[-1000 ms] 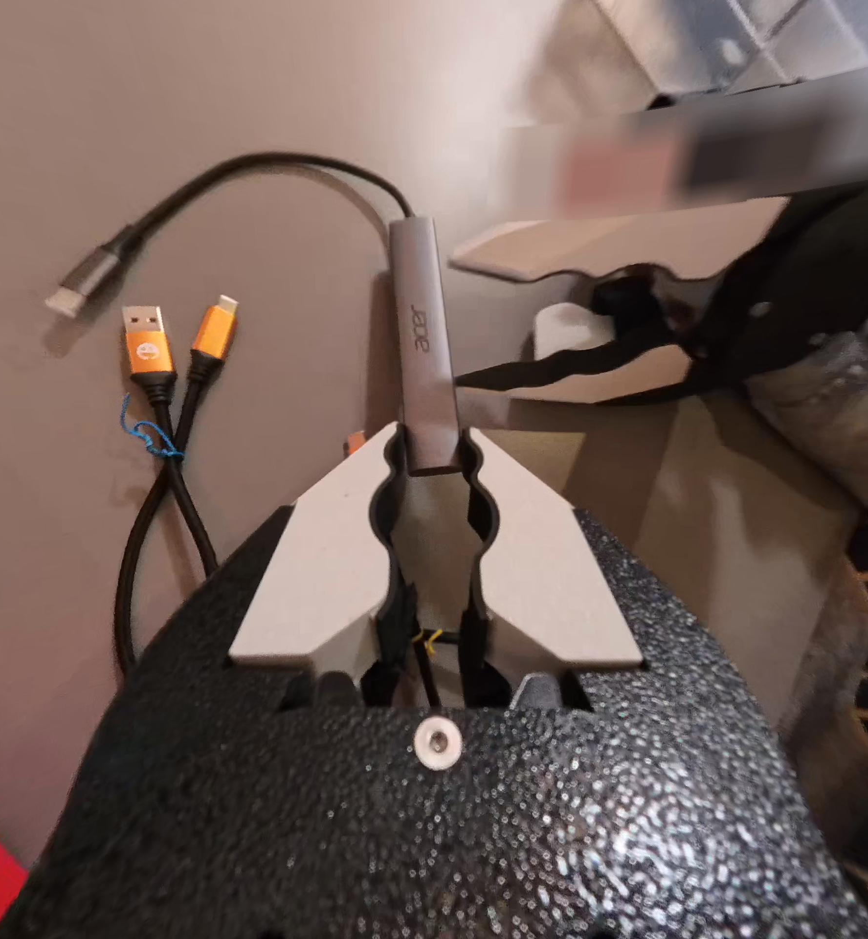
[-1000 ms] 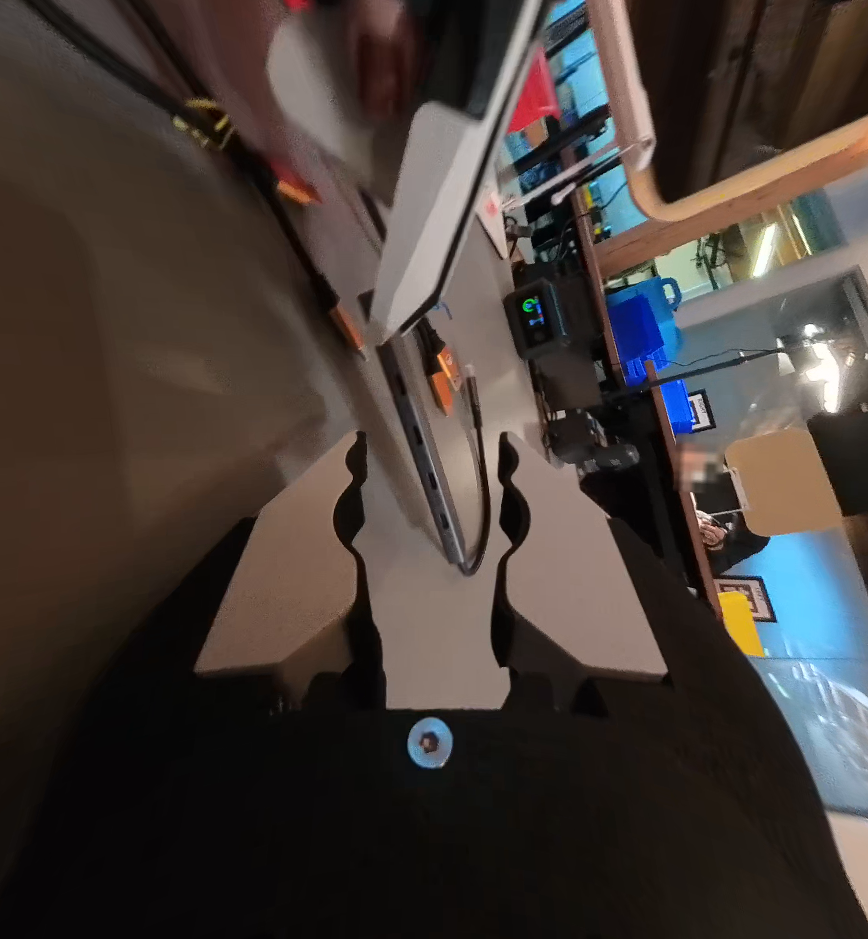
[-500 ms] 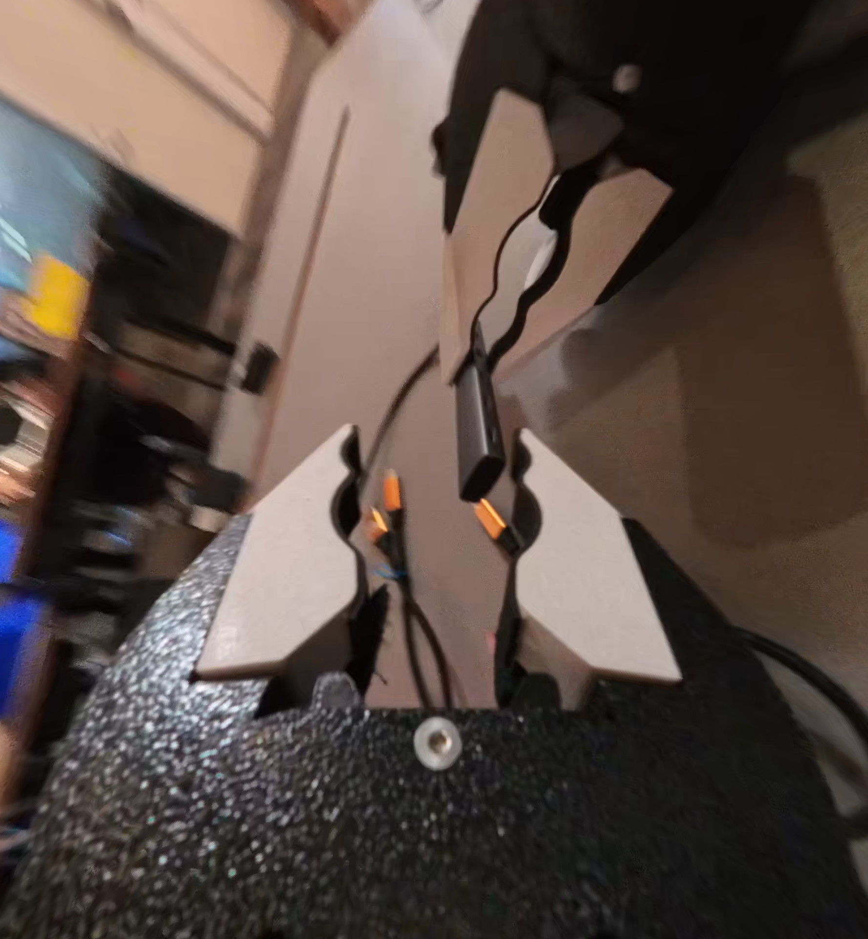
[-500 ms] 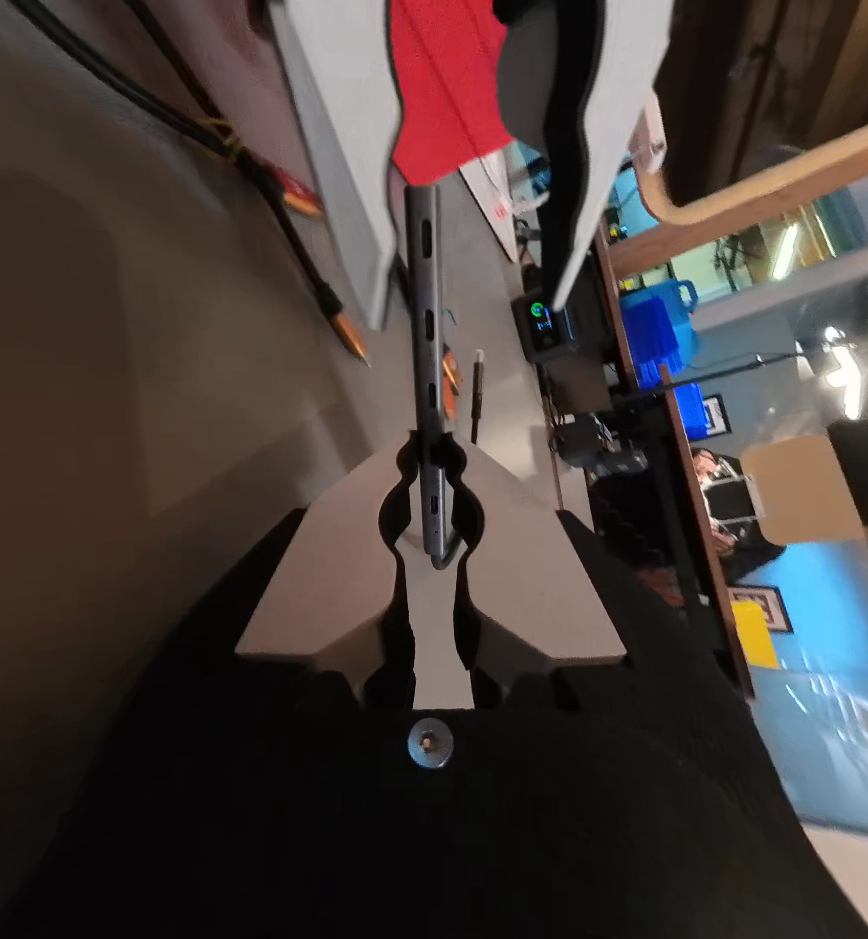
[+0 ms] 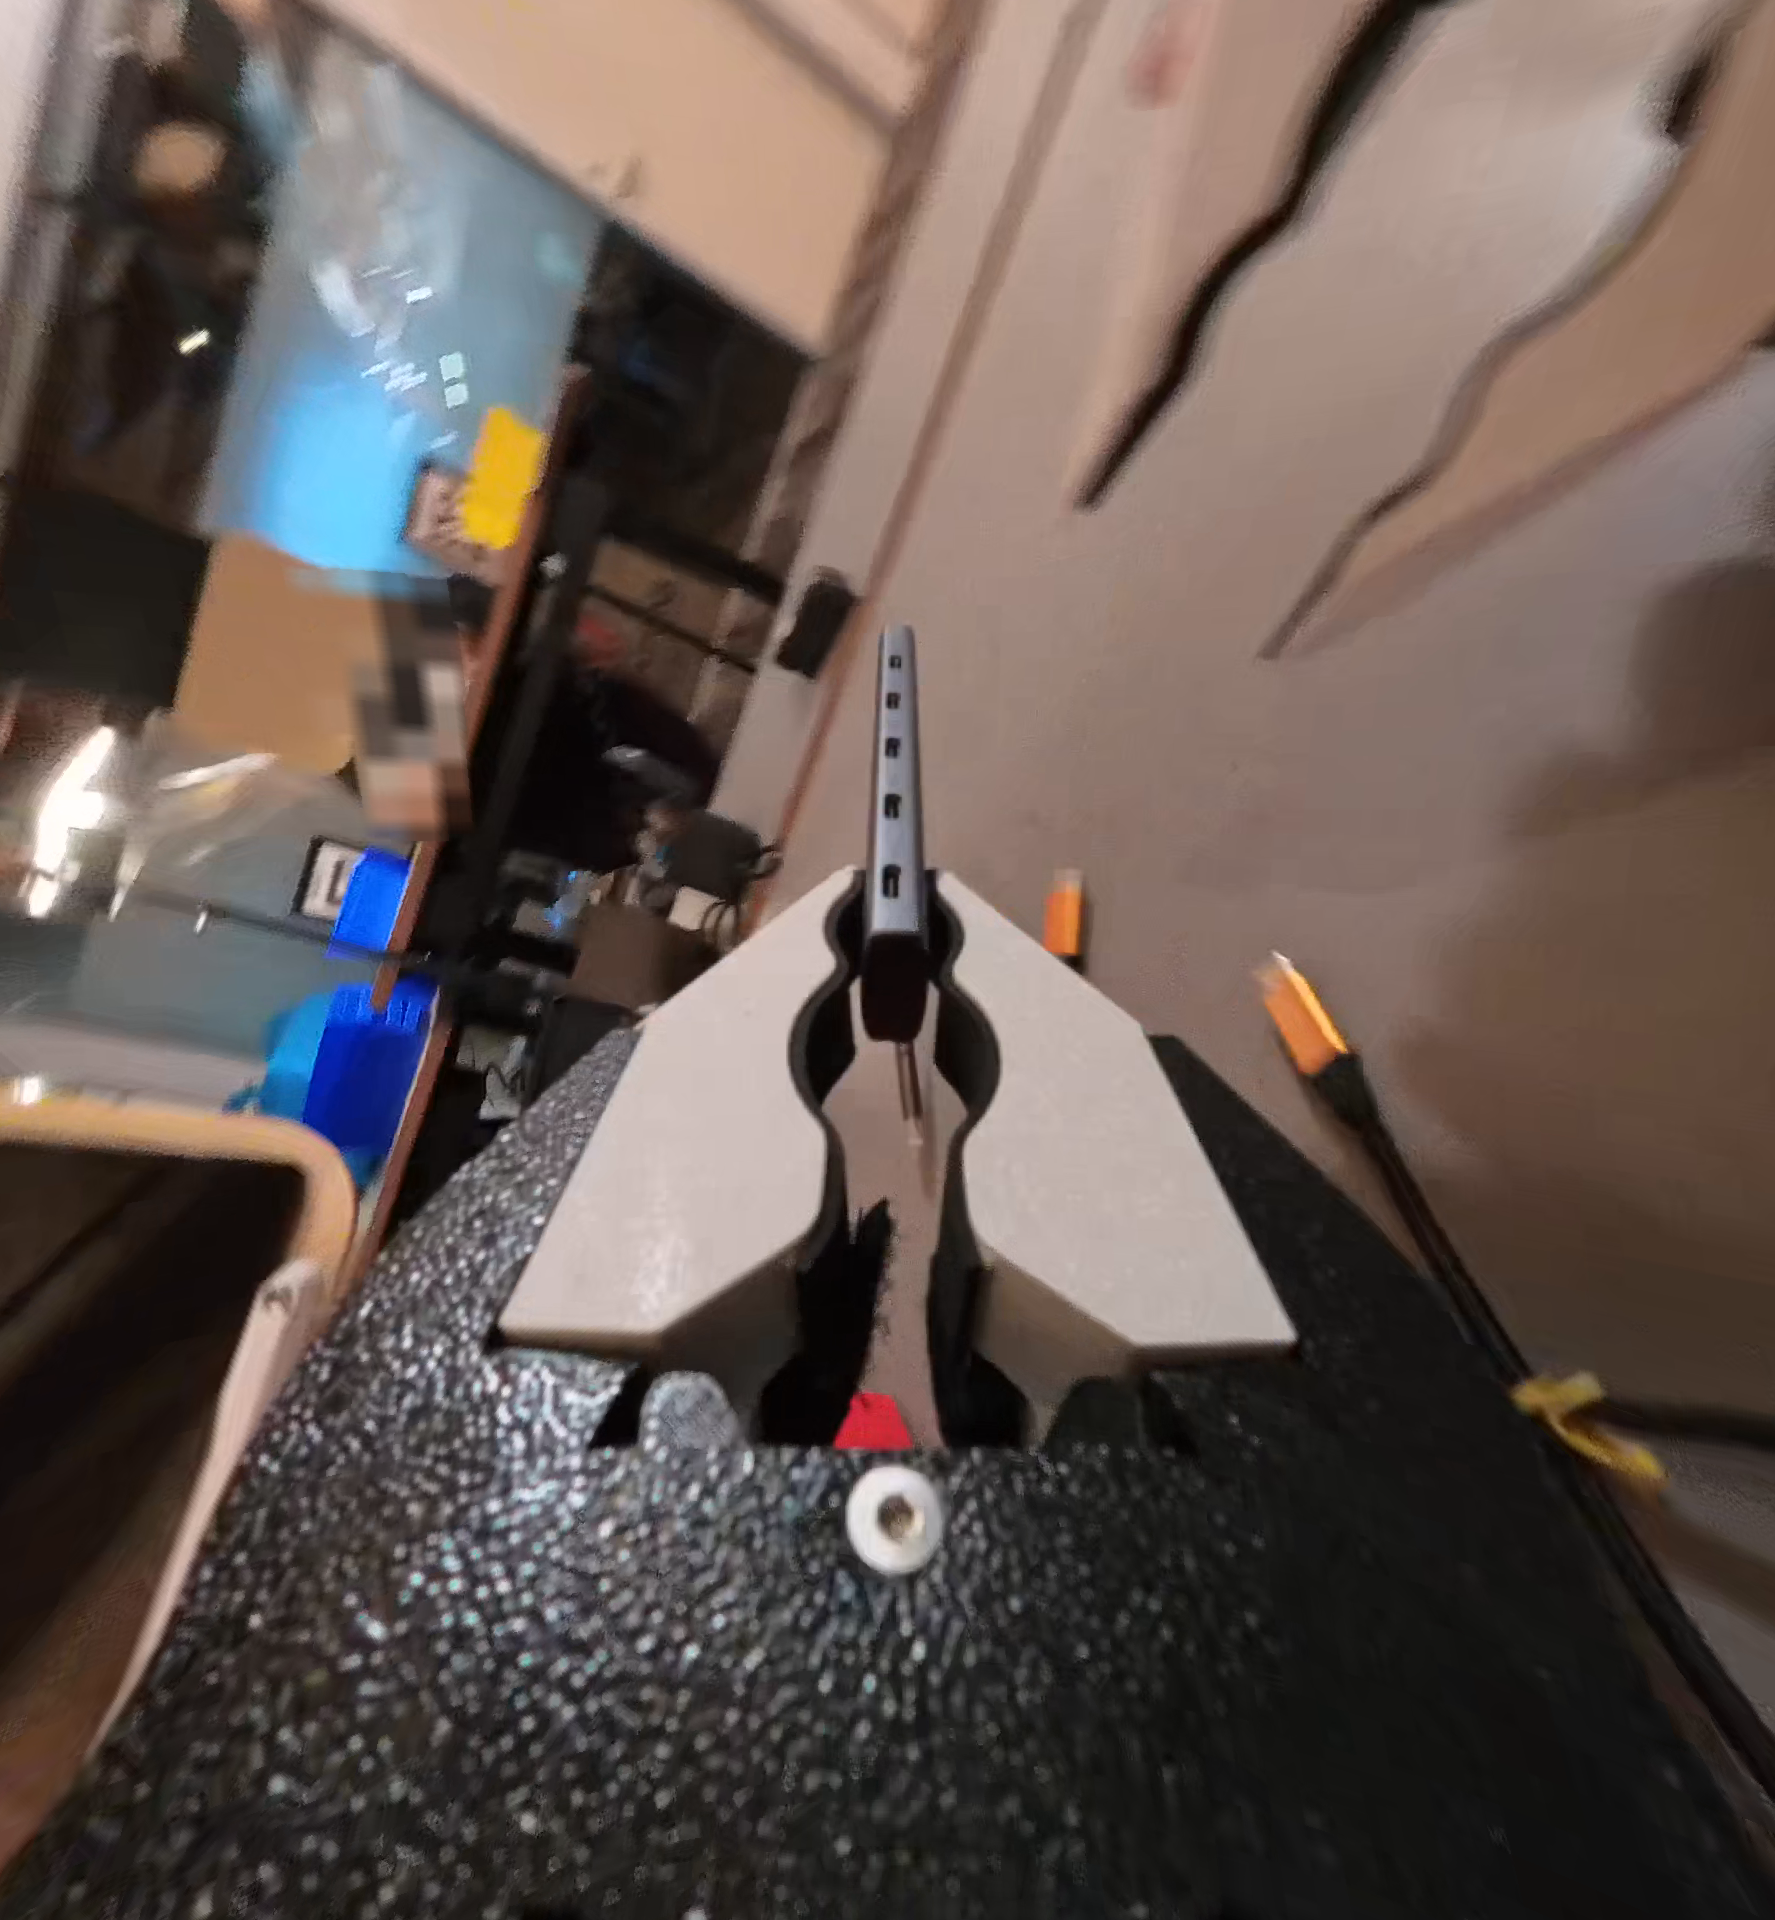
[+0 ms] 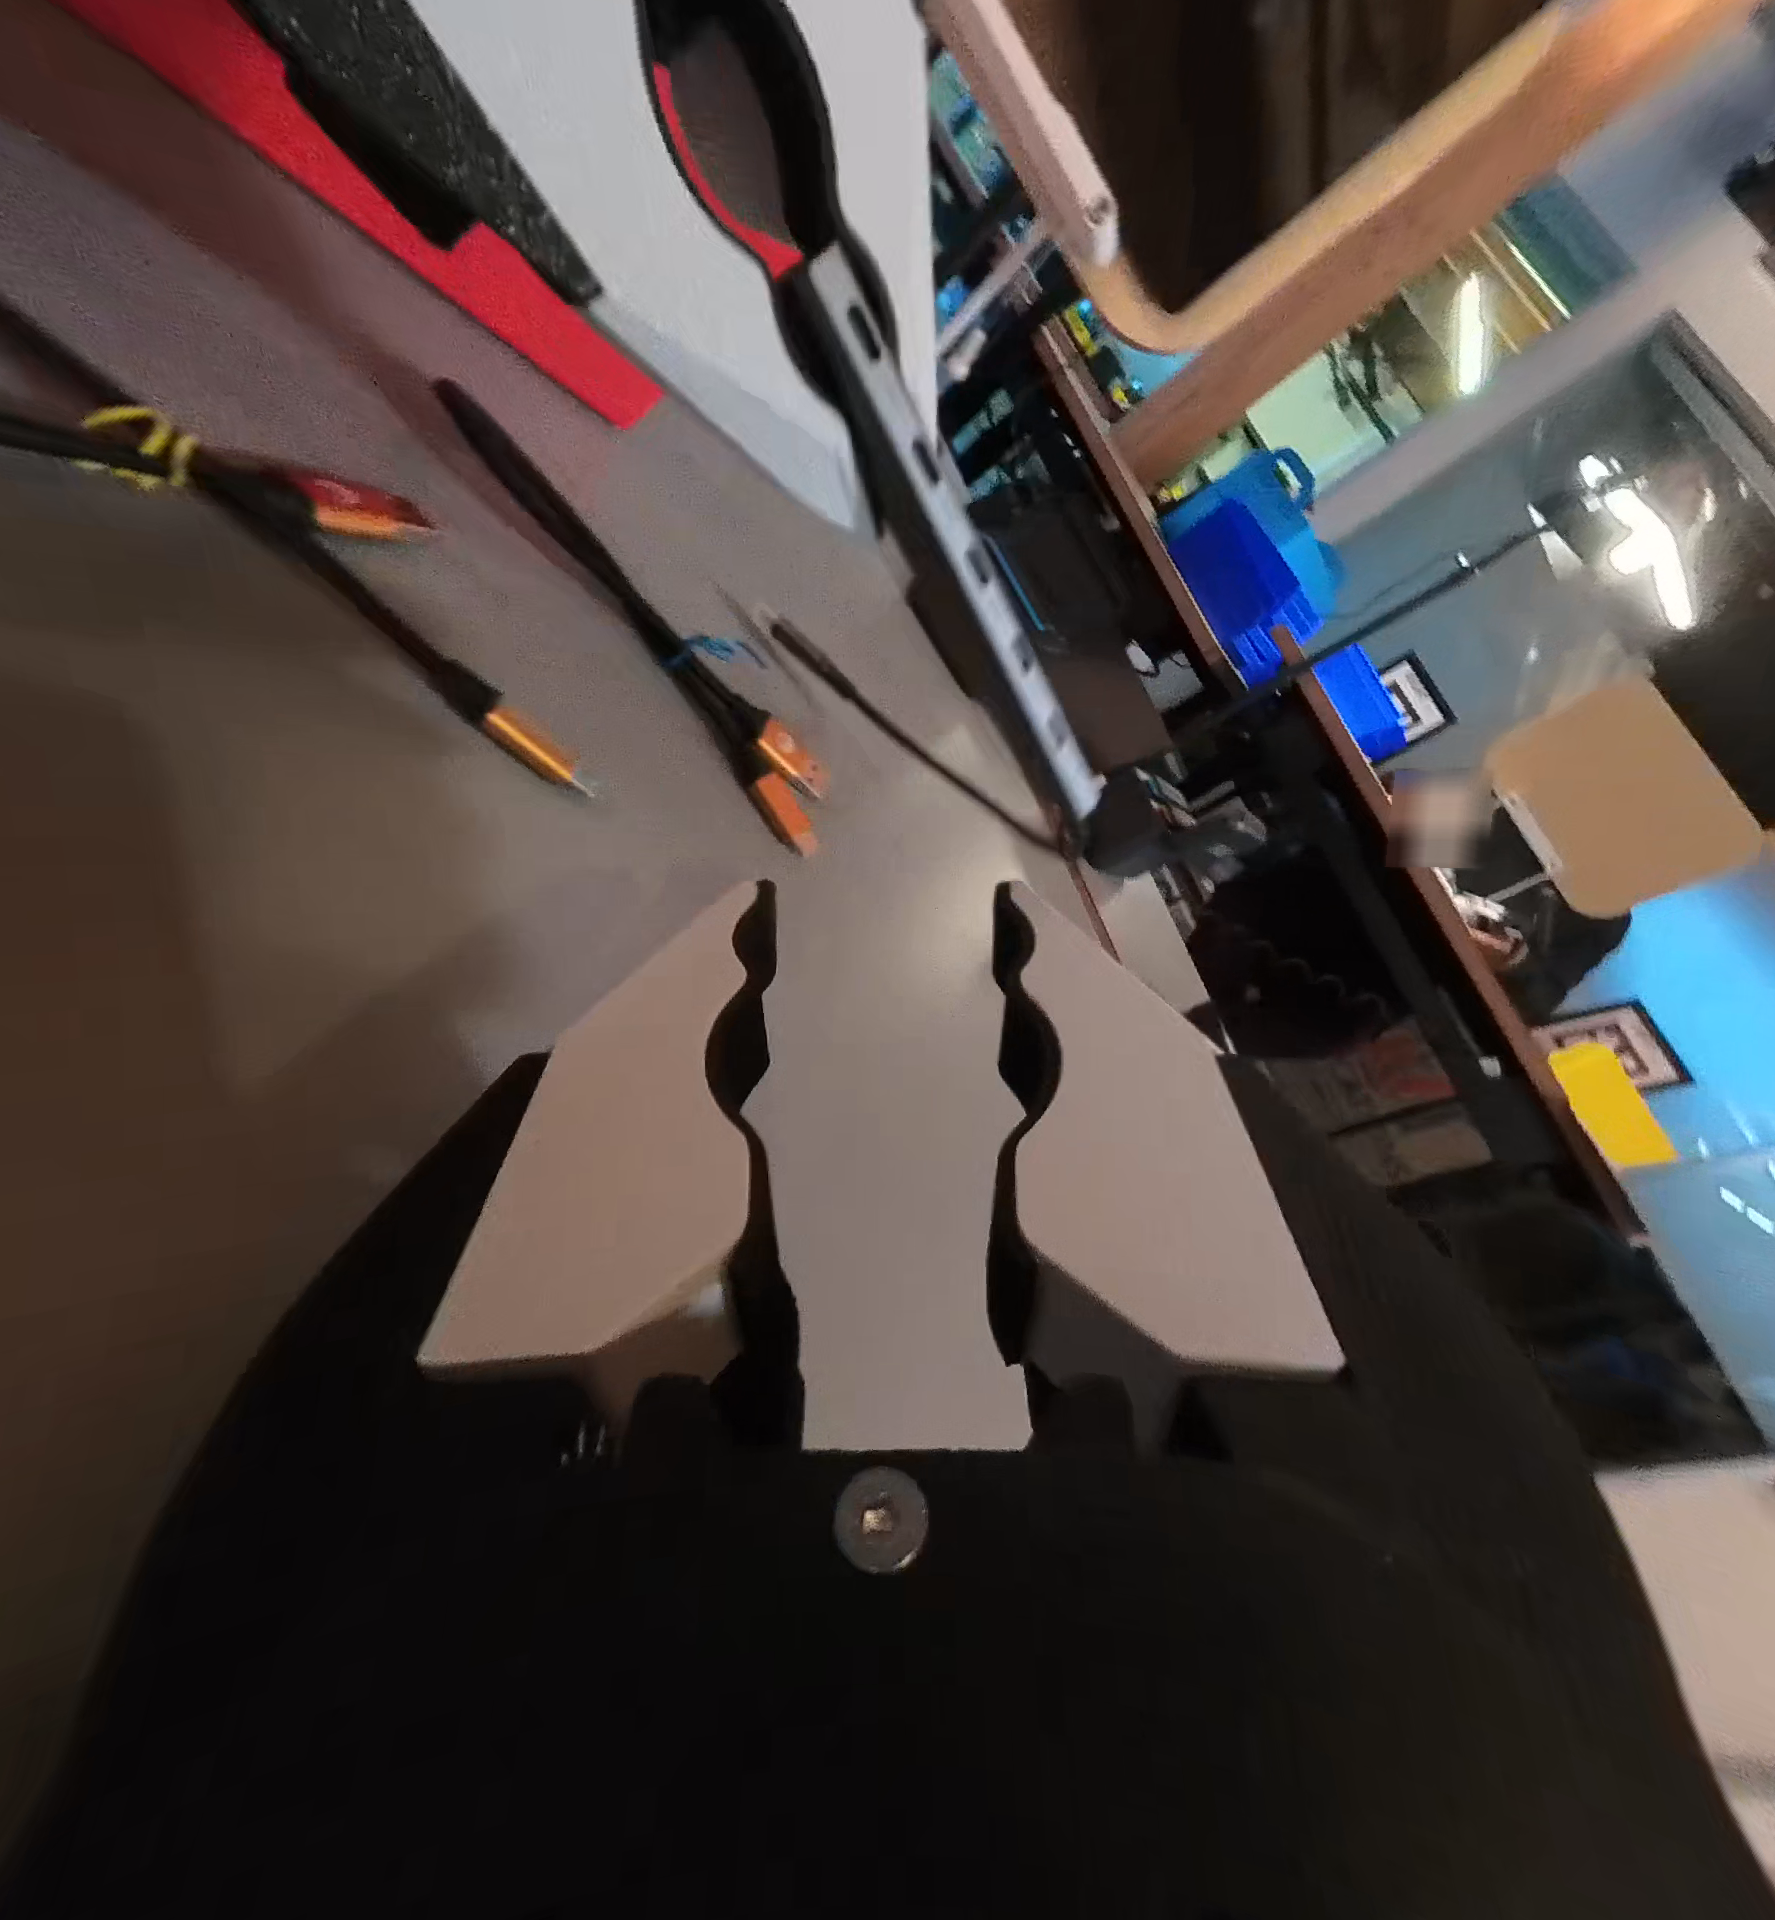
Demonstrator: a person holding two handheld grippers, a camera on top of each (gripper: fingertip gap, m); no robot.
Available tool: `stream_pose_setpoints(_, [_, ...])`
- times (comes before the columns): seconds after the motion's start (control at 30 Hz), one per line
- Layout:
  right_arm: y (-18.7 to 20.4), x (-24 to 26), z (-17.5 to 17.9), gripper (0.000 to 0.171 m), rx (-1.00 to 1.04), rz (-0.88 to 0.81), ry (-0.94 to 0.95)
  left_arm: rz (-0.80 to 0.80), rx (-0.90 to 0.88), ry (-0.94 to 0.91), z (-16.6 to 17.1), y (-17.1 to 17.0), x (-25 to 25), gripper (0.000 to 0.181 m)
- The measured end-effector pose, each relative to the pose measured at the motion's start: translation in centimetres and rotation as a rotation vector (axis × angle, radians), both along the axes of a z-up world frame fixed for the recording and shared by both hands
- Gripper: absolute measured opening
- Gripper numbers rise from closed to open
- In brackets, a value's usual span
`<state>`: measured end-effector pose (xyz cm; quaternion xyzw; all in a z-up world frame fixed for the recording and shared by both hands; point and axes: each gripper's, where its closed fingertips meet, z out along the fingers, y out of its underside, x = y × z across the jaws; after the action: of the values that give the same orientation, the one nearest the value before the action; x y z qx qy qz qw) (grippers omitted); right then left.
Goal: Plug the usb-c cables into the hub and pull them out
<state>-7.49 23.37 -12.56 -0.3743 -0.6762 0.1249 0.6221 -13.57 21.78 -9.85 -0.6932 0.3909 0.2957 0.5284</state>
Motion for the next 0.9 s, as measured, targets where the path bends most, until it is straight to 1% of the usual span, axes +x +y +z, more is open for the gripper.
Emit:
stream_pose_setpoints(0.07, [0.7, 0.1, 0.2, 0.04, -0.028, -0.042, 0.019, 0.029, 0.109, -0.128, 1.1, 0.8, -0.8, 0.008])
stream_pose_setpoints(0.13, [0.5, -0.1, -0.2, 0.039, -0.071, -0.033, 0.019, 0.074, 0.204, -0.176, 1.3, 1.5, -2.0, 0.008])
stream_pose_setpoints(0.23, [-2.0, -0.9, -1.6, 0.028, -0.191, 0.09, -0.026, 0.098, 0.26, -0.182, -0.1, 1.6, -3.1, 0.008])
stream_pose_setpoints(0.3, [-3.9, -1.3, -2.1, 0.025, -0.273, 0.165, -0.083, 0.052, 0.215, -0.125, -1.4, 1.4, -2.8, 0.008])
stream_pose_setpoints(0.4, [-5.7, -2.1, -2.6, 0.022, -0.462, 0.21, -0.156, 0.021, 0.264, -0.146, -0.6, 1.3, -2.7, 0.008])
stream_pose_setpoints(0.43, [-5.7, -2.6, -2.6, 0.02, -0.541, 0.18, -0.164, 0.026, 0.277, -0.157, -0.4, 1.4, -2.9, 0.008])
stream_pose_setpoints(0.47, [-5.1, -3.2, -2.8, 0.02, -0.638, 0.104, -0.174, 0.034, 0.294, -0.16, -0.1, 1.5, -3.1, 0.008])
stream_pose_setpoints(0.5, [-4.1, -3.6, -3.2, 0.021, -0.749, -0.018, -0.18, 0.041, 0.311, -0.16, 0.2, 1.4, -3.3, 0.008])
stream_pose_setpoints(0.53, [-3.4, -4.0, -3.5, 0.026, -0.875, -0.14, -0.162, 0.045, 0.327, -0.162, 0.4, 1.3, -3.5, 0.008])
stream_pose_setpoints(0.57, [-3.4, -4.5, -3.6, 0.032, -1.009, -0.205, -0.125, 0.048, 0.341, -0.167, 0.7, 1.2, -3.6, 0.008])
stream_pose_setpoints(0.6, [-4.2, -5.2, -3.3, 0.039, -1.12, -0.208, -0.091, 0.05, 0.35, -0.17, 0.9, 1.1, -3.7, 0.008])
stream_pose_setpoints(0.63, [-5.1, -5.7, -3.2, 0.045, -1.165, -0.202, -0.077, 0.055, 0.358, -0.168, 1.0, 1.1, -3.8, 0.008])
stream_pose_setpoints(0.67, [-5.7, -6.1, -3.5, 0.046, -1.137, -0.215, -0.088, 0.06, 0.362, -0.163, 1.1, 1.1, -3.9, 0.007])
stream_pose_setpoints(0.7, [-6.3, -6.3, -3.9, 0.044, -1.073, -0.223, -0.117, 0.062, 0.362, -0.153, 1.1, 1.1, -3.9, 0.007])
stream_pose_setpoints(0.73, [-7.4, -6.6, -4.0, 0.031, -1.019, -0.201, -0.156, 0.06, 0.36, -0.145, 1.1, 1.1, -3.9, 0.007])
stream_pose_setpoints(0.77, [-8.9, -6.9, -3.8, 0.016, -0.985, -0.144, -0.191, 0.058, 0.357, -0.135, 1.0, 1.1, -3.8, 0.007])
stream_pose_setpoints(0.8, [-10.6, -7.1, -3.4, 0.008, -0.959, -0.08, -0.215, 0.056, 0.358, -0.125, 1.0, 1.1, -3.8, 0.008])
stream_pose_setpoints(0.87, [-12.5, -7.0, -3.1, 0.008, -0.882, -0.049, -0.249, 0.048, 0.353, -0.128, 1.0, 1.0, -3.7, 0.008])
stream_pose_setpoints(0.9, [-12.9, -6.7, -3.4, 0.016, -0.833, -0.071, -0.278, 0.045, 0.352, -0.13, 1.0, 1.0, -3.7, 0.008])
